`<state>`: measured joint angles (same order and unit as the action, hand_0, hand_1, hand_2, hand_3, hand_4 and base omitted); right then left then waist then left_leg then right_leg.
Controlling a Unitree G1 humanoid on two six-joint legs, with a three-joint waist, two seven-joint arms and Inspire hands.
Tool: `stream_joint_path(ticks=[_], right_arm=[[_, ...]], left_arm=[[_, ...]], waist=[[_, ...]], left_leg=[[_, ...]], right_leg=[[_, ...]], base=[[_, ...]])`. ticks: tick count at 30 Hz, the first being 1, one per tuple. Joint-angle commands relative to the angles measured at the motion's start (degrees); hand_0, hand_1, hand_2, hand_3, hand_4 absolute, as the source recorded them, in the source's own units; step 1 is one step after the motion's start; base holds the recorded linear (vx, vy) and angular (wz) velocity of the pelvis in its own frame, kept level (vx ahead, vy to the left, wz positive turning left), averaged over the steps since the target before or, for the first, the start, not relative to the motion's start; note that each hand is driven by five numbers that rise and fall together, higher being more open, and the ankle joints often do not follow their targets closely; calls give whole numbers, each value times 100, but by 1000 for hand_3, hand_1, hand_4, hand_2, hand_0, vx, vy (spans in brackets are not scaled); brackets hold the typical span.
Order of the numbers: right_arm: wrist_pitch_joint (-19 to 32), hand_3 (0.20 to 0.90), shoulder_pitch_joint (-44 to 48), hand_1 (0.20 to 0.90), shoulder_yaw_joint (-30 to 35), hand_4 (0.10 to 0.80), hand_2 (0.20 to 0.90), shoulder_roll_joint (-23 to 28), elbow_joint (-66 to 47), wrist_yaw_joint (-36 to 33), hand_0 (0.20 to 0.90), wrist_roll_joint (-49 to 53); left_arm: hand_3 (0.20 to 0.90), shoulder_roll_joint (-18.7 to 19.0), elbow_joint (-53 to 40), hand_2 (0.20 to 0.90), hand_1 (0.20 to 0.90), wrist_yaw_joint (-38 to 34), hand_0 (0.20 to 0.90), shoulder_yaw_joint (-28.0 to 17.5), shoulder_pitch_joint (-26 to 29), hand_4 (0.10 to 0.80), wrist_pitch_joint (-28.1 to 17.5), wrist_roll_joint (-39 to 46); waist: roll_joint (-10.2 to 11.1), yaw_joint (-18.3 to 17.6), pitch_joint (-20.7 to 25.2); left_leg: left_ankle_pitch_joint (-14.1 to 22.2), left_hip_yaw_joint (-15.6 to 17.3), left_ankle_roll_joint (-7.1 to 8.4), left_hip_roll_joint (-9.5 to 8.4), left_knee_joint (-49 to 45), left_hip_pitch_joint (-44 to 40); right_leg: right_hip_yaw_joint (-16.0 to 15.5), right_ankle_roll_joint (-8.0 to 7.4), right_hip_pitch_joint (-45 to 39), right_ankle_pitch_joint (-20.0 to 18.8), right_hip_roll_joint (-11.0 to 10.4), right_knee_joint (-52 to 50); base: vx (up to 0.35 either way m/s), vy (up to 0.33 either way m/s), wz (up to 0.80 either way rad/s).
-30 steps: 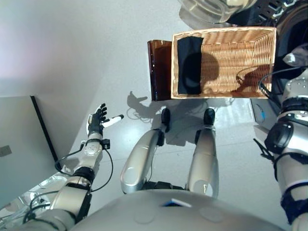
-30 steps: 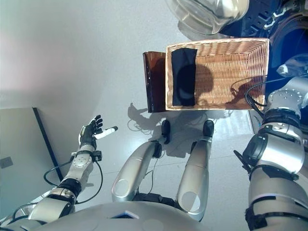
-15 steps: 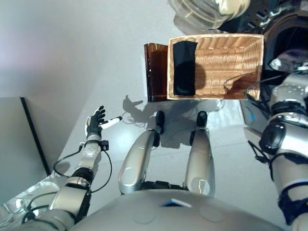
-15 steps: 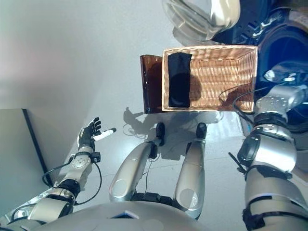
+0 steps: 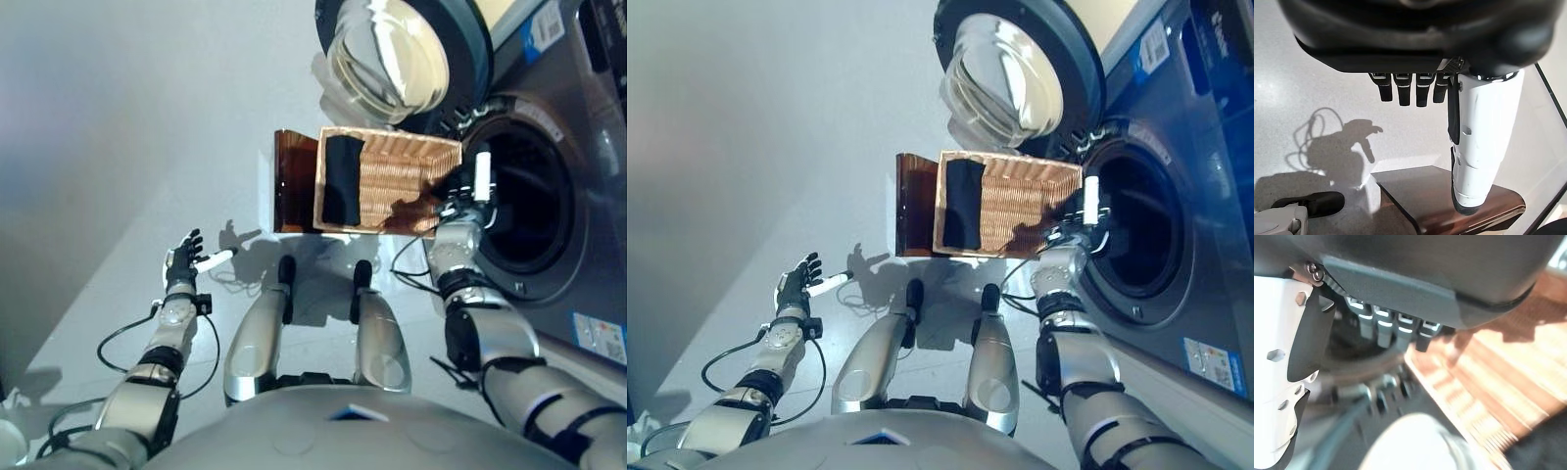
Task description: Pick up the clothes and place them into the washing machine
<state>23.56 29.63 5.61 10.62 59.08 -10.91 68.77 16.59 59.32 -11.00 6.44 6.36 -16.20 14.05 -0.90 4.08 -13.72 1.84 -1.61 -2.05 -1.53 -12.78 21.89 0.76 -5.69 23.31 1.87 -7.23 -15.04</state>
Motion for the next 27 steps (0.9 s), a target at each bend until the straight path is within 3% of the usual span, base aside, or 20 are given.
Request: stream_joint_path(ticks=[1,8,18,25,27], right_arm=[[135,900,-204,900,-204,800,900,292,-197,268,900,-410],[-576,900,-247,900,-943,800,900,421,455,176,900,-1982],[-930,900,65,900,-1418,800,900,430,1003,-15,900,-3146],[-1038,900,523,900,-1499,800,900,549,1327,-192,900,-3568],[-1105,900,1042,900,-1538,800,900,781,1502,-351,900,-3741]], left_arm=[[900,369,267,900,900,-94,900,-233,-11,800,-155,-126],[900,461,564,900,900,29,900,-250,4,800,-99,-301],[900,676,641,900,900,116,900,-222,83,800,-50,-360],[900,780,609,900,900,34,900,-178,241,800,-67,-305],[900,873,387,900,900,-54,900,-101,396,800,-140,-117]], waist=[[115,105,592],[297,191,821],[472,361,728],[451,464,493],[365,535,139]], left_leg=[[-94,-31,408,-74,480,-197],[-350,-64,407,-1,1125,-630],[-361,-144,356,15,1149,-714],[-341,-210,349,12,939,-515],[-298,-264,351,-32,556,-158]], right_leg=[[-41,2,-307,-495,107,748],[-76,-97,-725,-786,11,1329],[-156,-76,-813,-720,65,1295],[-225,-42,-628,-619,78,1049],[-310,-3,-285,-546,95,698]], base=[[108,-4,6],[75,0,4],[28,-20,3],[-34,-19,9],[-145,-17,10]])
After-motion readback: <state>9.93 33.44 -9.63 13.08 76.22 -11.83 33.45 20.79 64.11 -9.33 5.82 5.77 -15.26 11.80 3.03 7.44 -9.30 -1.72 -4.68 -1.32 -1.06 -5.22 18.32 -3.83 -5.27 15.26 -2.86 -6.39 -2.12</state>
